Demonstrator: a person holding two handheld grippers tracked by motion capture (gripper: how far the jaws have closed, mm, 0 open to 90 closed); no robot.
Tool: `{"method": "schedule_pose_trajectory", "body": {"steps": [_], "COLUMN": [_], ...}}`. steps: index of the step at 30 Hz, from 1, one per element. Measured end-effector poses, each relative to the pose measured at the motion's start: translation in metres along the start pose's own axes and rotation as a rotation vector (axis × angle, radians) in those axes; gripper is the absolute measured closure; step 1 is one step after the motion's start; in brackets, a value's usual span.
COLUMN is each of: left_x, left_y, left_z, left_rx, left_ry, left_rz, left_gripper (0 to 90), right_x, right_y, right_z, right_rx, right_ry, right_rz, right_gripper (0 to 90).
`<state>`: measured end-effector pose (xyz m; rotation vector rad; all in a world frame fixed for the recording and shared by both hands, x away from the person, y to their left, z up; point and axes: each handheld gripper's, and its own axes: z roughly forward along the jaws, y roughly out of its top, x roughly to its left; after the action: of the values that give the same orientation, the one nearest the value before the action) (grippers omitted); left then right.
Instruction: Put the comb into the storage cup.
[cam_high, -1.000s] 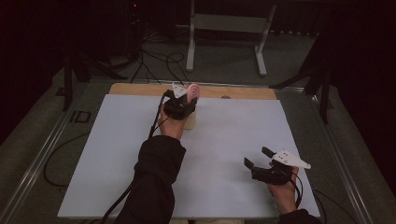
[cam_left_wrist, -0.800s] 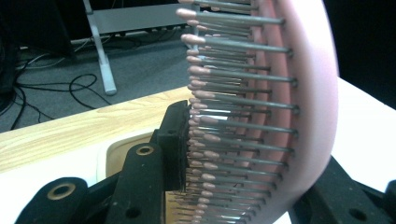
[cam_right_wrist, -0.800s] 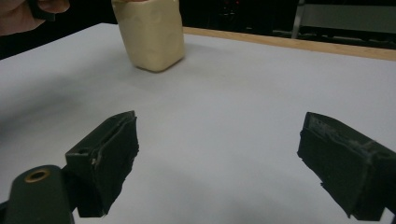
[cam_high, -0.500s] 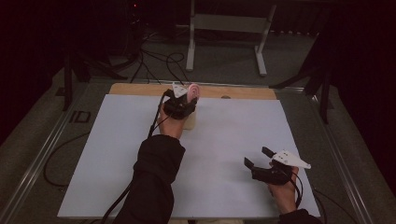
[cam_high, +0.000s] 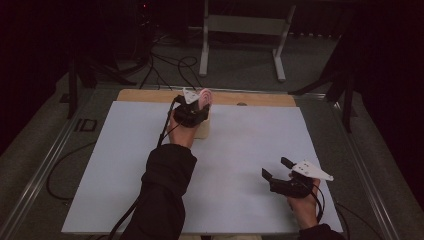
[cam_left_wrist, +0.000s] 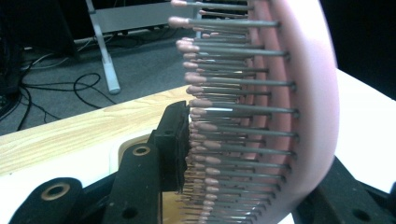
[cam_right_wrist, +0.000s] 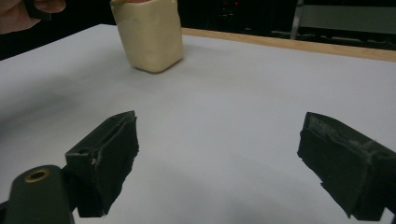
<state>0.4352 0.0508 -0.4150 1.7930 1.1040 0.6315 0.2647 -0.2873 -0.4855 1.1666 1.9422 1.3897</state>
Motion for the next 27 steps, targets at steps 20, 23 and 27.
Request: {"method": "schedule_pose_trajectory", "body": {"steps": [20,23,27], "left_x": [0.008,0.011,0.013], "left_y": [0.000,-0.002,-0.002], "left_z": [-0.001,0.000,0.000], "left_rx": [0.028,0.036,0.042], "left_ry": [0.045,0.048,0.051], "left_rz": [-0.008,-0.017,-0.020], "left_gripper": [49.7,47.1,44.9], "right_x": [0.000,0.000,-0.001], "right_y": [0.000,0.000,0.000], "right_z": [0.000,0.000,0.000], "right_rx": [-0.003,-0.005,-0.004], "right_ry": [0.000,0.000,0.001], "right_rz": [0.003,0.003,0.004], "right_gripper": [11.8,11.7,11.8]}}
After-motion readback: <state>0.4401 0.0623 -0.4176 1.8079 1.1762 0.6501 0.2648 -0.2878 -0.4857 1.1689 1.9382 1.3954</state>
